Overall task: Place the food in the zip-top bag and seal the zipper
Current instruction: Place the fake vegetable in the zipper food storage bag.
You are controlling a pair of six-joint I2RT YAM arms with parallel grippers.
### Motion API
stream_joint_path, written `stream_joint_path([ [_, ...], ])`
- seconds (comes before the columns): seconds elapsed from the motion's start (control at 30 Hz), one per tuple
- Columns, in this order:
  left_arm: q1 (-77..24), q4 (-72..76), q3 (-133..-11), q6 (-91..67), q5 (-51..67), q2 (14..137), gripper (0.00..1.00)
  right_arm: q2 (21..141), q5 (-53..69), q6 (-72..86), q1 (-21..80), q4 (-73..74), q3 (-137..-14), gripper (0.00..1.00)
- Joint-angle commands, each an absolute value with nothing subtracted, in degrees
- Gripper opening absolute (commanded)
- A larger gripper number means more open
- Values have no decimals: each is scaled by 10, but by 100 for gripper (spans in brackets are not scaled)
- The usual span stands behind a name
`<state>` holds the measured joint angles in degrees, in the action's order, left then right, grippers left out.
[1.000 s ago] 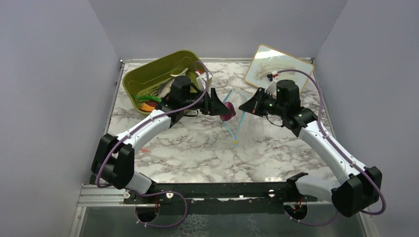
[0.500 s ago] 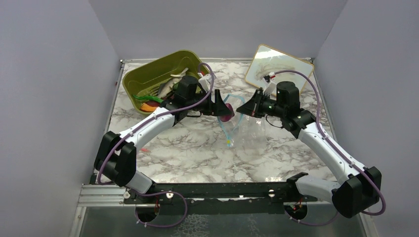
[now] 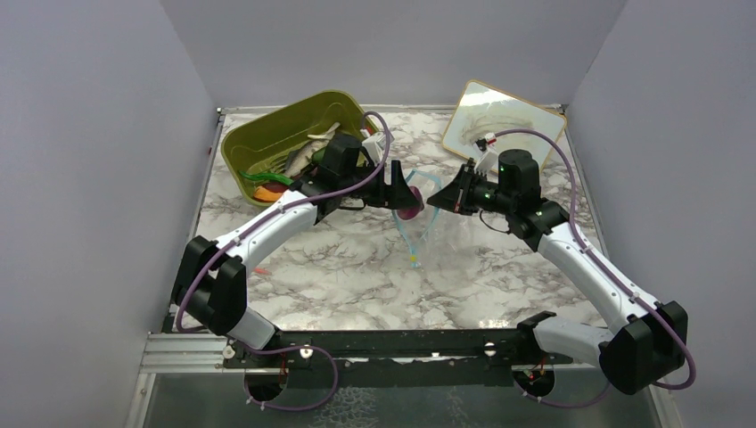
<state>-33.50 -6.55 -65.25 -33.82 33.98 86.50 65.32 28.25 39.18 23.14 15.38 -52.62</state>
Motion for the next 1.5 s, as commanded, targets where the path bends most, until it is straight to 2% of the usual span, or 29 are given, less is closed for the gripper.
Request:
stream_joint_path([
  [0.0,-338,-74,-681,-322,336,863,75,646,280,382,228,135,-523,1],
  [0.17,-338,-74,-684,-321,340,859,89,646,277,377,228,139,-524,1],
  [0.27,-338,-74,-683,-318,335,856,93,643,274,375,229,140,-523,1],
  [0.47,-338,-76,-688,-313,338,854,92,643,276,374,228,140,-521,1],
  [0.6,-338,-85,-700,-302,333,848,86,638,276,371,228,140,-522,1],
  [0.73,-338,-115,-706,-269,268,829,81,625,269,372,229,137,-519,1],
  [0.9,-338,-163,-702,-238,209,820,81,612,263,375,228,136,-519,1],
  [1.1,-341,-166,-697,-236,216,827,81,609,260,376,228,133,-516,1],
  [1.17,-342,-165,-698,-237,228,835,73,610,257,379,228,130,-515,1],
  [1.2,-342,-162,-698,-242,237,838,65,611,254,379,228,131,-516,1],
  [1.37,-342,-145,-705,-265,260,833,0,630,167,336,228,181,-537,1],
  [1.47,-342,-147,-715,-268,261,822,0,639,49,296,229,264,-571,1],
])
